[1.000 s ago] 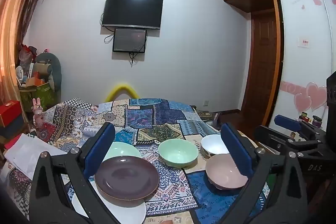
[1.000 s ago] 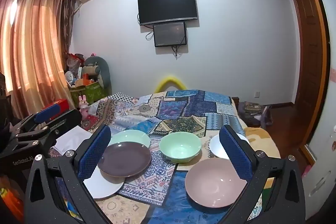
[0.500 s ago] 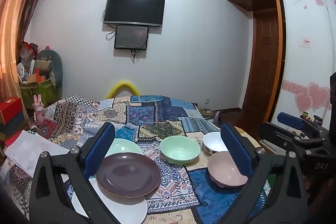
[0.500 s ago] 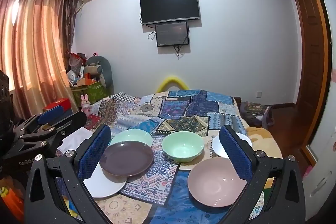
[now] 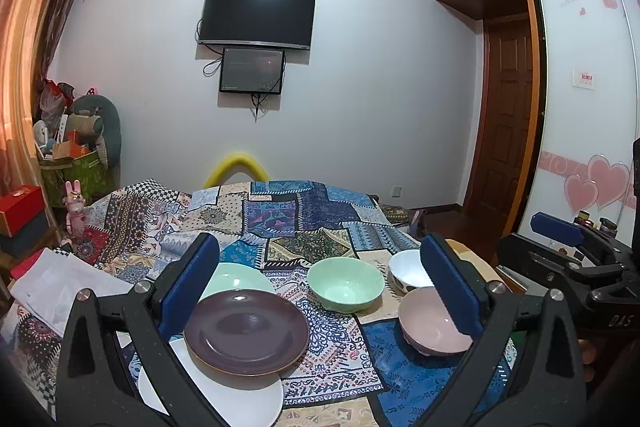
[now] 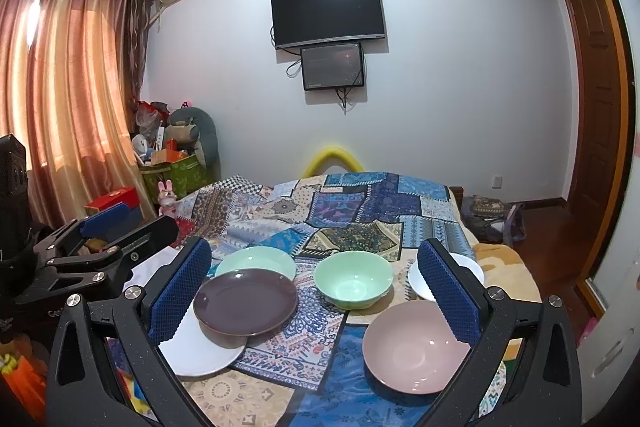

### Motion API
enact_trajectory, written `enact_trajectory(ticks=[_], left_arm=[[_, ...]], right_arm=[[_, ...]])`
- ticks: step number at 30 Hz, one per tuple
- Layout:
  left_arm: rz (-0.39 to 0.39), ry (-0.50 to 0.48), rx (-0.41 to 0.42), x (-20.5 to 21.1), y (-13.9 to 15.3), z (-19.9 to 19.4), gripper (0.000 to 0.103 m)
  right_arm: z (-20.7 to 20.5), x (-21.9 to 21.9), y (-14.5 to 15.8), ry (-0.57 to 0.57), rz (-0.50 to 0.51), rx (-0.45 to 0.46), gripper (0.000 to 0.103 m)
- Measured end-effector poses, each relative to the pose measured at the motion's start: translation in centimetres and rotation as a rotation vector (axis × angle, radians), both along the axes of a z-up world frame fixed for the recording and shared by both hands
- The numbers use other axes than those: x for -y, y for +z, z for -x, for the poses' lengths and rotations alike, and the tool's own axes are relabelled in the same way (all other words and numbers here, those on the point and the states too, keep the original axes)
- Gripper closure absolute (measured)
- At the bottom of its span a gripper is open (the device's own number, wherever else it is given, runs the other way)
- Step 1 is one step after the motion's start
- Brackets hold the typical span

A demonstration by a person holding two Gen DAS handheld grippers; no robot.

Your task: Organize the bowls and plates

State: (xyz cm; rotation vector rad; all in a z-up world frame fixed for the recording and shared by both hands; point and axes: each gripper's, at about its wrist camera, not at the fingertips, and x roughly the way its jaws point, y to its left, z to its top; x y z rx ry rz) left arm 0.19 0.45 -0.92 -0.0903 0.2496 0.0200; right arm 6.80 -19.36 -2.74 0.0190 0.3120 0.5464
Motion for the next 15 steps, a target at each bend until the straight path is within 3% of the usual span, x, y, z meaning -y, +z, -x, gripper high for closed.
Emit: enact_trajectory(ticks=[15], left_arm=[[0.003,0.001,-0.002,-0.01,0.26,-0.09,0.001]], right_arm=[[0.12,0.0,-0.05,-0.001,-0.001,0.001,0.0]])
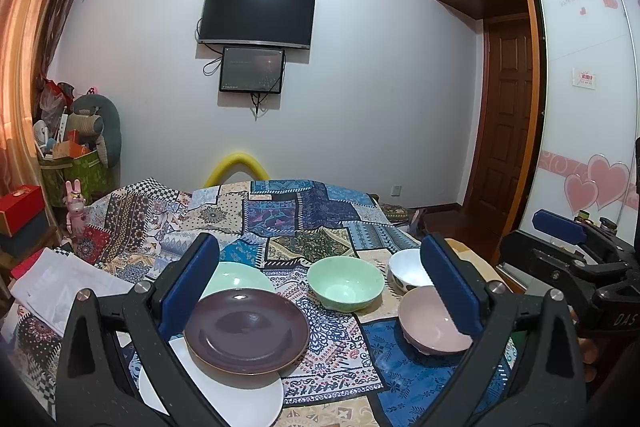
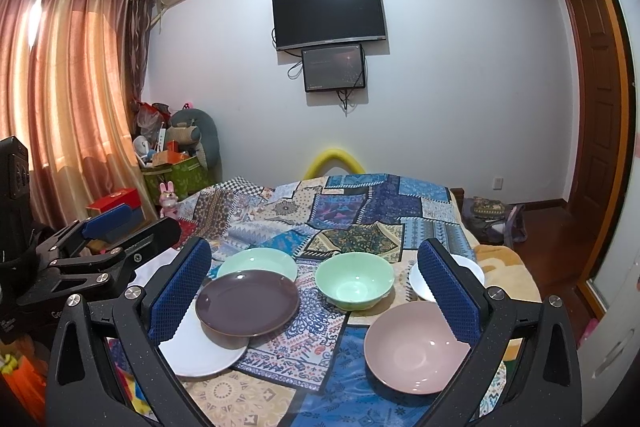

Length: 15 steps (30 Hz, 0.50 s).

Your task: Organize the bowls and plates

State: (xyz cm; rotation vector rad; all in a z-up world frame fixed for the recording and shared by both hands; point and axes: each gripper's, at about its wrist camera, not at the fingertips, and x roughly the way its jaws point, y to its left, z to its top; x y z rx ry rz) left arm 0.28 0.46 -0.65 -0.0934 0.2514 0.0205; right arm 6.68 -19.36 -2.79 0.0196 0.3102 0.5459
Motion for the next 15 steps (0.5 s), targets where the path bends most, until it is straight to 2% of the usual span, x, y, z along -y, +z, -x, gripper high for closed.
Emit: enact_trajectory(ticks=[15], left_arm=[[0.009,-0.002,-0.002,-0.19,-0.11,0.14,0.001]], right_arm=[[0.28,-0.13,0.43,-0.004,-0.009,0.001,0.0]])
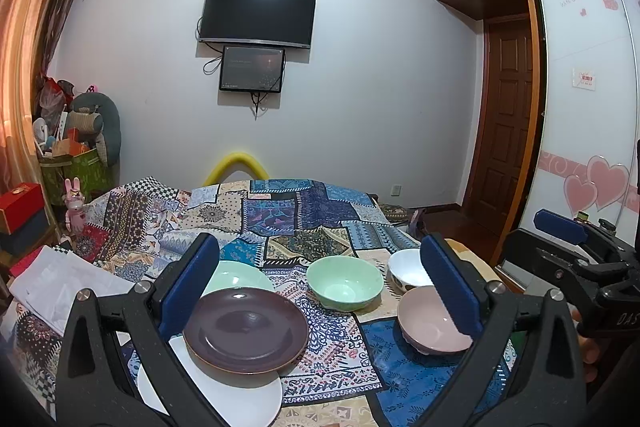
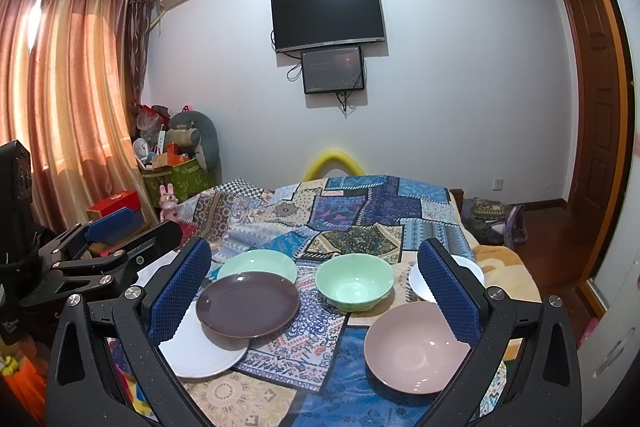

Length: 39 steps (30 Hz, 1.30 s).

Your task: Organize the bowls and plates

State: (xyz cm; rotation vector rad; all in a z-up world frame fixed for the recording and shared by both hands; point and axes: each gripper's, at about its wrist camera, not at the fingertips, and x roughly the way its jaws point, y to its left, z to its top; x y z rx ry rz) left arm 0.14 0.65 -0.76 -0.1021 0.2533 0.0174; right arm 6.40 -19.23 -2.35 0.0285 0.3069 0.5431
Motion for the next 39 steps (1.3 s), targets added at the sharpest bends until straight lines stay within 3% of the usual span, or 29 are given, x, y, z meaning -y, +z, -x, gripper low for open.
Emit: enact_trajectory(ticks=[30,39], left_arm=[[0.014,-0.007,-0.023,-0.4,-0.3,-0.7,0.001],[0.044,-0.028,-0.084,-1.6,-1.7,-1.5,0.001]], right_arm=[[-0.5,-0.5,-1.3,0.016,-0.008,-0.027,0.0],[-1.5,-1.4,-2.5,0.031,0.011,-0.073,0.0]])
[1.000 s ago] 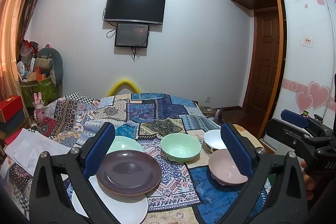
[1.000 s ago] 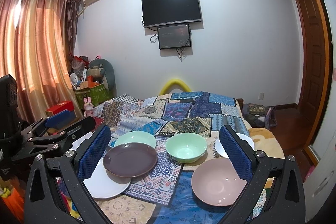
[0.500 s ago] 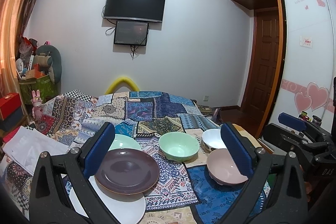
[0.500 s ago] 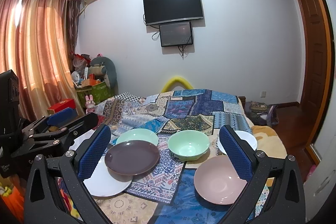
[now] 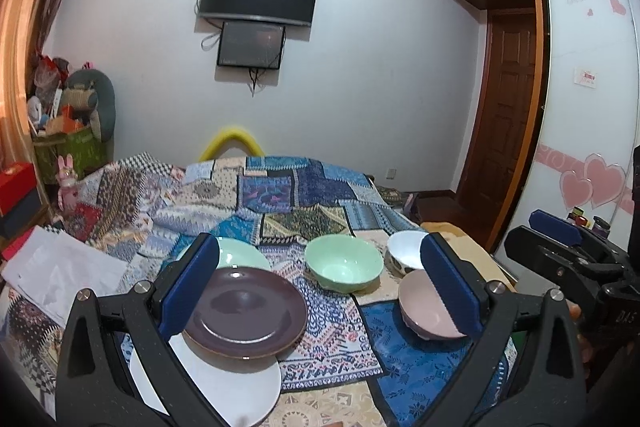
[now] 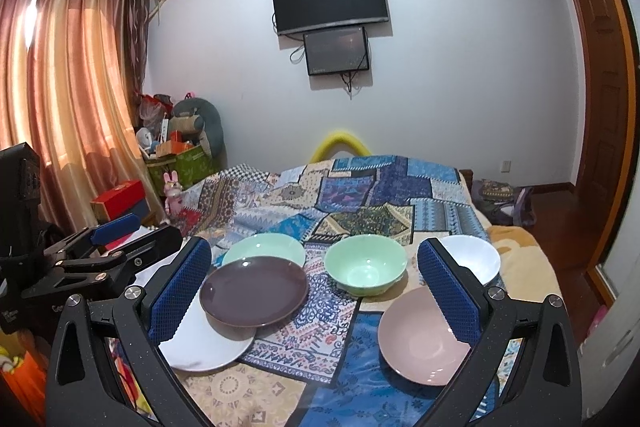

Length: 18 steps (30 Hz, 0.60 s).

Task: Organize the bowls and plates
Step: 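Lower the left tool and grasp the rim of the dark brown plate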

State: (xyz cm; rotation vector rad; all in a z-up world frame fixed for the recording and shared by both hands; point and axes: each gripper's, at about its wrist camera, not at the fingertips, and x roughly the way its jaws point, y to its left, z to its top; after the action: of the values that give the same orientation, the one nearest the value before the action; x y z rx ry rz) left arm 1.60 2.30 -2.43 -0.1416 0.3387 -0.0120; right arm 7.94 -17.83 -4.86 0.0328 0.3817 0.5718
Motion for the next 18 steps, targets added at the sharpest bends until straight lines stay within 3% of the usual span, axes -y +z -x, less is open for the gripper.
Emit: enact_trajectory(ticks=[10,15,18], left_arm=[[0.035,0.02,-0.174,-4.5,-4.0,-2.8,0.002],[0.026,0.061,-0.243,-7.0,-6.6,-4.0,0.012],[0.024,0.058,-0.284,-8.2,-7.8,-4.9,0.012]], right_arm=[[-2.0,-2.3,-2.9,0.03,0.037,-0.103,0.0],[-3.5,-4.3,-4.9,0.04,0.085,-0.16,0.0],[-4.6,-5.5,-6.2,0.056,0.105,-0.202,0.0]])
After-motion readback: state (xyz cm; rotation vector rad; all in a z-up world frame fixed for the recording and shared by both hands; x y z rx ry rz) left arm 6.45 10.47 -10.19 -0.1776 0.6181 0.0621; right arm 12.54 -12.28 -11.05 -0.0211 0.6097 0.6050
